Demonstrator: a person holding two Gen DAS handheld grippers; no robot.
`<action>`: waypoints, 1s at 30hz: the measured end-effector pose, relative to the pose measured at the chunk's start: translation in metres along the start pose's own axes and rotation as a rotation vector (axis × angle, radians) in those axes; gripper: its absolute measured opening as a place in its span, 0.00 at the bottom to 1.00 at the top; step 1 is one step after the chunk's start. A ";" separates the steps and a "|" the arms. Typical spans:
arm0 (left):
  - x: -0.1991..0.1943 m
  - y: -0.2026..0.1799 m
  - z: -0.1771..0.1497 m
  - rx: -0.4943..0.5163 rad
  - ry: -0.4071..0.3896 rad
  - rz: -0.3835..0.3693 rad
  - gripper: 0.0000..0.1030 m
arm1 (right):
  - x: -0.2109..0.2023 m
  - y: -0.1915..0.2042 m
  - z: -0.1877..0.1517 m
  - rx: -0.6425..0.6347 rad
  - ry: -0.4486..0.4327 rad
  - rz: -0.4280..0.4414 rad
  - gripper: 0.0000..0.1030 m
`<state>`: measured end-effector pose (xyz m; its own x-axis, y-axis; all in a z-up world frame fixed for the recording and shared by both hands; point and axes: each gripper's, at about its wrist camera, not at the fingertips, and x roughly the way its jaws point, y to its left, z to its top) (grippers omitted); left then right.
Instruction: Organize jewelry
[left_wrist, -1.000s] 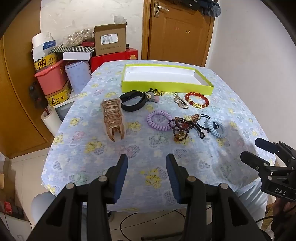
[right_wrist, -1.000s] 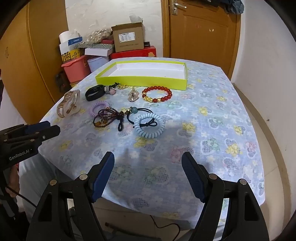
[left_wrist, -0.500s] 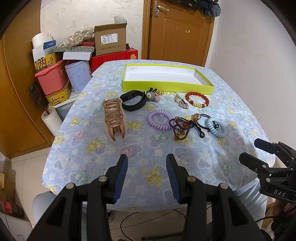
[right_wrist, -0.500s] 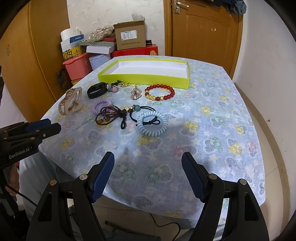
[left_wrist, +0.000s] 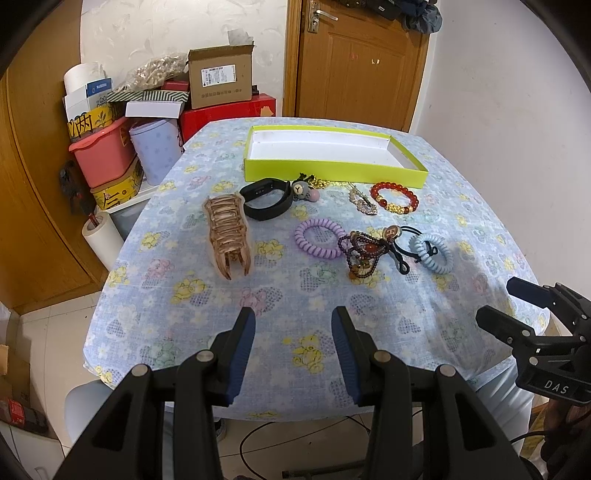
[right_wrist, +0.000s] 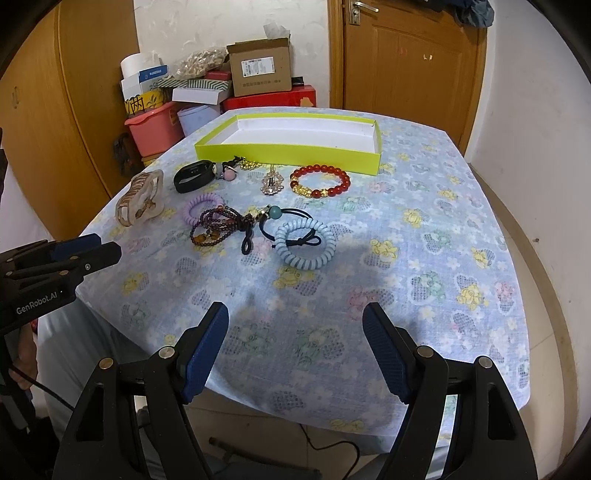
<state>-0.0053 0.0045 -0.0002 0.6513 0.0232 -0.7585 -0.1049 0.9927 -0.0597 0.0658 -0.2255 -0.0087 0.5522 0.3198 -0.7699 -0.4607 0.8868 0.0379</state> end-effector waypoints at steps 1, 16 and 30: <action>0.001 0.000 0.000 -0.001 0.002 -0.001 0.44 | 0.000 0.000 0.000 0.000 0.000 0.000 0.73; 0.002 -0.001 0.000 -0.001 0.008 -0.005 0.44 | 0.002 0.001 -0.001 0.001 0.010 0.004 0.73; 0.004 -0.002 0.000 0.002 0.013 -0.007 0.44 | 0.003 0.002 -0.001 -0.004 0.012 0.012 0.73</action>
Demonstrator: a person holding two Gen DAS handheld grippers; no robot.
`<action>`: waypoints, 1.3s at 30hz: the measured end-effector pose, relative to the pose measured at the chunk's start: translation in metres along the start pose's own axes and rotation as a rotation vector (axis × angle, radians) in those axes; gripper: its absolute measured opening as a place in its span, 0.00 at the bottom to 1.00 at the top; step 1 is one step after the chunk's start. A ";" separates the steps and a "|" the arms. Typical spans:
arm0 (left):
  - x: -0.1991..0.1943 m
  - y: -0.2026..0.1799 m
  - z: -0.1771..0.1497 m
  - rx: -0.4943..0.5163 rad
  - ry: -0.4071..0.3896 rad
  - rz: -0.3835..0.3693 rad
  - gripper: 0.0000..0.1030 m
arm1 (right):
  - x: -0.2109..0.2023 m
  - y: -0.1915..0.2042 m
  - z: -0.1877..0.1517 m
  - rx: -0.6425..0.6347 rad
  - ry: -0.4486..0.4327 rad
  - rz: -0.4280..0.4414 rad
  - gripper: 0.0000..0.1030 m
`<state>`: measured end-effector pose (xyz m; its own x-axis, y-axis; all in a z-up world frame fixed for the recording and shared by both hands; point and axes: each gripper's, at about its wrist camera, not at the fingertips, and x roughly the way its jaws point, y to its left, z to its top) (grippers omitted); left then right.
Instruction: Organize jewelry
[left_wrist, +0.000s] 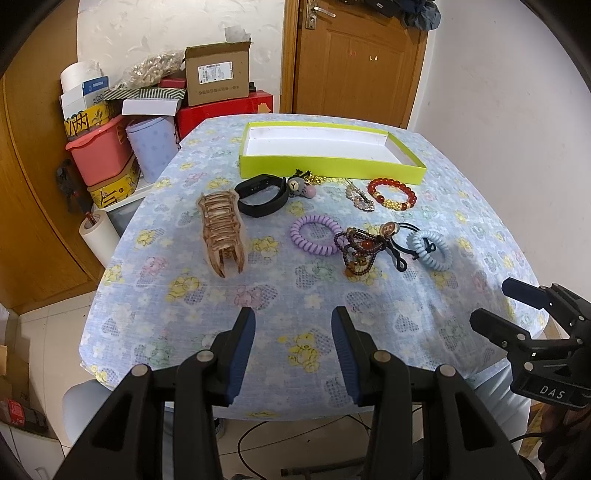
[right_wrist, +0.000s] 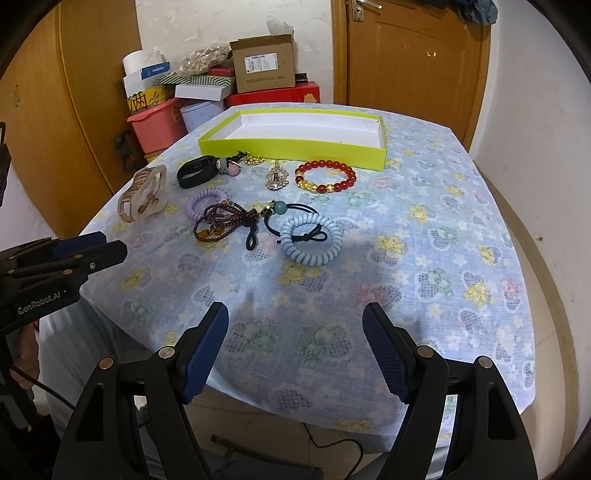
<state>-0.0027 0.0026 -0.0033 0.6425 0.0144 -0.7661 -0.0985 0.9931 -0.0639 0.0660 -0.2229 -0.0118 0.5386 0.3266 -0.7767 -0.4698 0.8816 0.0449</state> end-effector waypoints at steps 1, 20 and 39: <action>0.000 0.000 0.000 0.001 0.000 0.001 0.44 | 0.000 0.000 0.000 0.000 -0.001 0.000 0.73; 0.000 0.005 0.004 -0.004 -0.005 -0.009 0.44 | 0.001 0.001 0.007 -0.011 -0.024 0.047 0.74; 0.038 0.057 0.041 -0.146 -0.011 0.039 0.44 | 0.032 -0.004 0.036 -0.033 -0.021 0.038 0.76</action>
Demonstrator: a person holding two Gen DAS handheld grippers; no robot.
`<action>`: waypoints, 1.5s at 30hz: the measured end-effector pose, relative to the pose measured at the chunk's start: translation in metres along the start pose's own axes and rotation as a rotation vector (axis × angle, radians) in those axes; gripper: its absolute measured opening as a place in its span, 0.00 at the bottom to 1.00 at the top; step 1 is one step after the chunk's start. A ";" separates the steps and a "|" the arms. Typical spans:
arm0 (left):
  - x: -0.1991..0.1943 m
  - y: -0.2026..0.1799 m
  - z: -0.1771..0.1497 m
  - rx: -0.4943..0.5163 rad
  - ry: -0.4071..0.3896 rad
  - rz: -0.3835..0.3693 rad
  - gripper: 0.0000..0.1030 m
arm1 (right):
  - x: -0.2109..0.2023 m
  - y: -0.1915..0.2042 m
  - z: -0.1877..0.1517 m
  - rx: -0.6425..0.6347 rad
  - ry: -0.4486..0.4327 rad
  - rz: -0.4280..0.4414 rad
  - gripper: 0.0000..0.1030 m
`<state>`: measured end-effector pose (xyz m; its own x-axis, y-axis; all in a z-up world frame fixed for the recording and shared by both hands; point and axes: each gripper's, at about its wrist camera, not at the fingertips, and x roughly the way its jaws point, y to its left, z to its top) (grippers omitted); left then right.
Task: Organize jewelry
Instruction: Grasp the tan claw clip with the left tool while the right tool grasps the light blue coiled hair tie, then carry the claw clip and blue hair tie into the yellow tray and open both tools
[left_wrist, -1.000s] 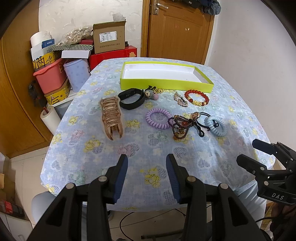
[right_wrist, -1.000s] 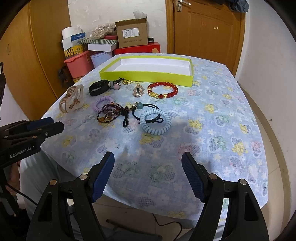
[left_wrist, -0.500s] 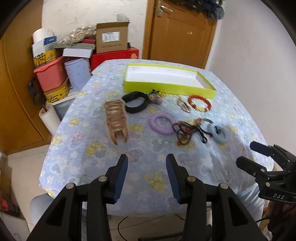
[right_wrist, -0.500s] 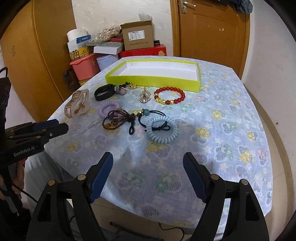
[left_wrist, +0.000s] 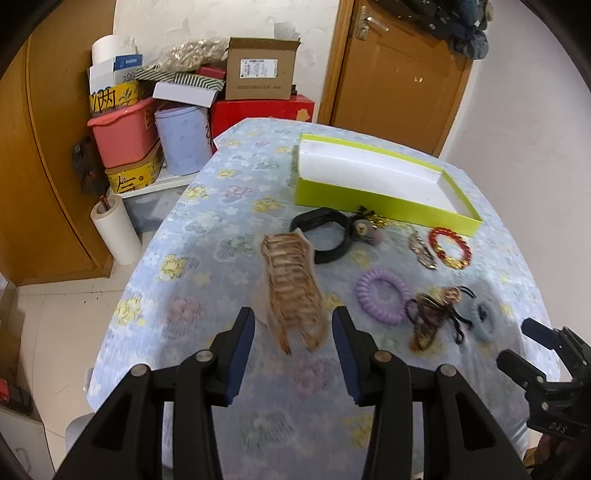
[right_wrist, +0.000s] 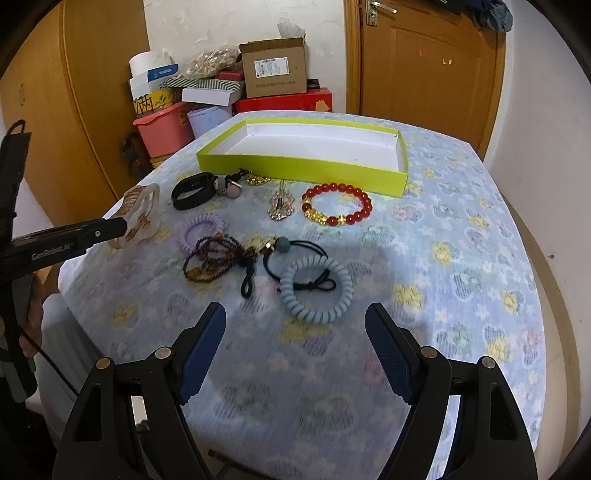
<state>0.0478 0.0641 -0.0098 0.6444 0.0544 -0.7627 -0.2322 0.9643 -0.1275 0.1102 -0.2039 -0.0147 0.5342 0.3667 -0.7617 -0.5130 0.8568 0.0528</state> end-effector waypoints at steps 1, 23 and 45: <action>0.004 0.001 0.002 -0.001 0.003 0.001 0.44 | 0.002 -0.001 0.001 0.000 -0.002 -0.001 0.76; 0.031 0.006 0.012 0.019 0.018 0.082 0.36 | 0.032 0.007 0.002 -0.126 0.050 -0.001 0.23; -0.009 0.009 0.007 0.055 -0.073 0.001 0.35 | 0.001 -0.002 0.002 -0.070 0.005 0.015 0.09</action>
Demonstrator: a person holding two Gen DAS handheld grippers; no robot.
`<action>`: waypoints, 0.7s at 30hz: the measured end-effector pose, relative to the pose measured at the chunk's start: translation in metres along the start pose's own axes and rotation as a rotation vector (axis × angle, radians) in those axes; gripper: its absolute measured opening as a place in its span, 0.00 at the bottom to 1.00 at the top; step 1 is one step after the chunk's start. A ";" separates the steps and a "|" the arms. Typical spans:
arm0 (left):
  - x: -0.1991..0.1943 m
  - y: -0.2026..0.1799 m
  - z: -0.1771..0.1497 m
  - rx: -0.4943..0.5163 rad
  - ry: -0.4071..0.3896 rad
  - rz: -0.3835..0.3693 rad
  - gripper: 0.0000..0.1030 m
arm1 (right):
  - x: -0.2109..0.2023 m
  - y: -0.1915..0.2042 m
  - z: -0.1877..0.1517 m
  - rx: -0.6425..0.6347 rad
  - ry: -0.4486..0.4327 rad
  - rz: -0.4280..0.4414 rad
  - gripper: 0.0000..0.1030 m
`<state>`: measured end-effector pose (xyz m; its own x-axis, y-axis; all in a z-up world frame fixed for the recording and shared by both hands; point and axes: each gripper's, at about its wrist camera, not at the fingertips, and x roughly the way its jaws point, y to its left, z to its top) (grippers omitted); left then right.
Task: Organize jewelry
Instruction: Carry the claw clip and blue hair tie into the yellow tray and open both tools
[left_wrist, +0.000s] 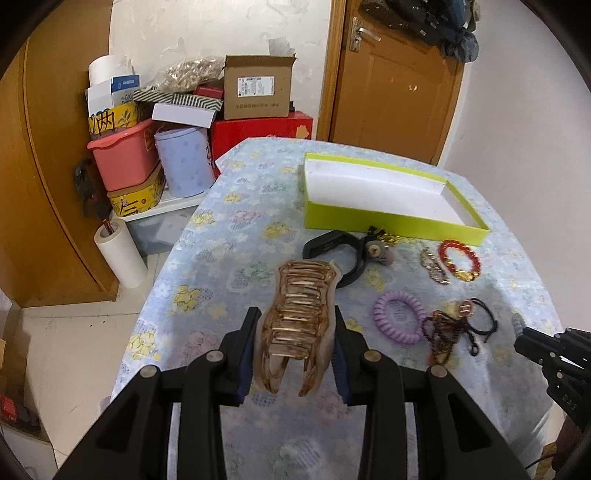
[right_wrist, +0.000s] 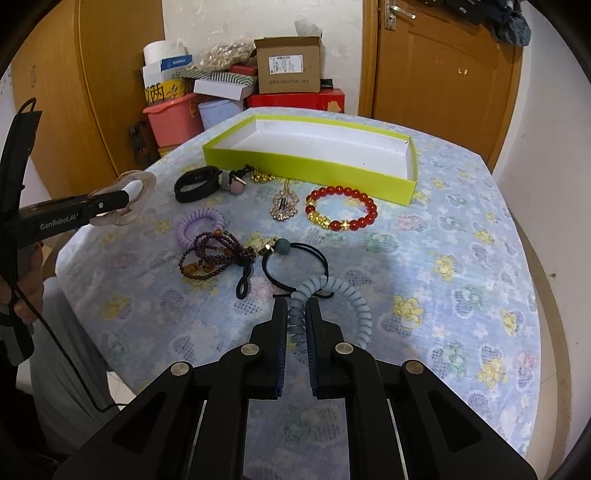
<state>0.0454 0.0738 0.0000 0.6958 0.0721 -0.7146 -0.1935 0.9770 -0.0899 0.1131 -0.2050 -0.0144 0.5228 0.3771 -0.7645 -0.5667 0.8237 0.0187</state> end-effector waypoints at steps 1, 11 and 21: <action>-0.003 -0.001 0.001 0.001 -0.004 -0.006 0.35 | -0.003 0.000 0.001 0.000 -0.007 0.000 0.09; -0.024 -0.020 0.018 0.019 -0.050 -0.077 0.35 | -0.025 -0.005 0.013 -0.002 -0.067 -0.001 0.09; 0.000 -0.048 0.058 0.074 -0.060 -0.134 0.35 | -0.014 -0.032 0.060 -0.007 -0.120 -0.002 0.09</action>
<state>0.0948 0.0383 0.0444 0.7523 -0.0504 -0.6569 -0.0459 0.9906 -0.1287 0.1625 -0.2112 0.0345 0.5964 0.4240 -0.6816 -0.5696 0.8218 0.0128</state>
